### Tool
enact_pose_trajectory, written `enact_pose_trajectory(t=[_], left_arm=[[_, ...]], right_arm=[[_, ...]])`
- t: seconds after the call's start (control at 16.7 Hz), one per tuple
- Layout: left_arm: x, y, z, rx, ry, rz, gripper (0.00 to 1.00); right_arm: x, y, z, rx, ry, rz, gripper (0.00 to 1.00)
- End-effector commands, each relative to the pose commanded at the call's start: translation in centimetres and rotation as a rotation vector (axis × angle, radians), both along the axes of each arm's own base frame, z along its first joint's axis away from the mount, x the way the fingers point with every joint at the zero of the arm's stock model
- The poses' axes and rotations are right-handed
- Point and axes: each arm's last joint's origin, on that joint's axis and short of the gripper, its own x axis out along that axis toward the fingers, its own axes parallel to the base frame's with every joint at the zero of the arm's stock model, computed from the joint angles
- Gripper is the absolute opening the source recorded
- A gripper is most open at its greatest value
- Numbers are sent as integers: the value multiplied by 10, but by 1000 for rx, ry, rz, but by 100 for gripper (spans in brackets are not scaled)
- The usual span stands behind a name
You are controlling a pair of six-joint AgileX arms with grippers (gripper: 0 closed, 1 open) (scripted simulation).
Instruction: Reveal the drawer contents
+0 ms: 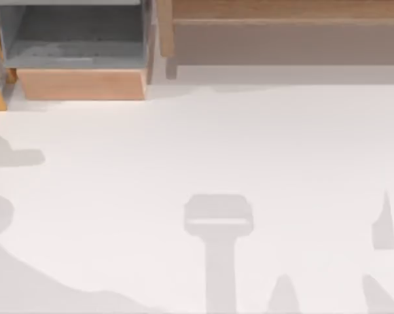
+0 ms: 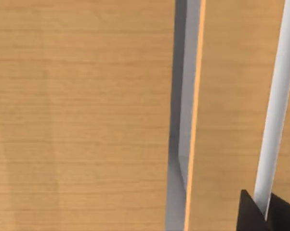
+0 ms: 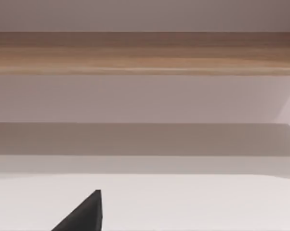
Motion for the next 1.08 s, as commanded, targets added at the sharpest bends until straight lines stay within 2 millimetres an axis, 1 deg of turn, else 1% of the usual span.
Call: enact_pose_trajectory(t=[0.12,0.18,0.3,0.42,0.54,0.78,0.84,0.96,1.08], left_arm=[[-9,0,3,10,-13,-8,0],[-17,0,2,6,-8,-10,0],[-40,0,-4,-12,16,-3,0],[-57,1,-3,-9,11,4,0],[-63,1,-1,-2,3,2,0],[-62,1,-1,1,1,0,0],[-66,2,1,7,-6,2,0],[-82,3,1,6,-6,-3,0],[-105,0,-4,-12,15,-7,0]], right_arm=[[0,0,0,0,0,0,100],[0,0,0,0,0,0,100],[0,0,0,0,0,0,100],[0,0,0,0,0,0,100],[0,0,0,0,0,0,100],[0,0,0,0,0,0,100],[0,0,0,0,0,0,100],[0,0,0,0,0,0,100],[0,0,0,0,0,0,100]])
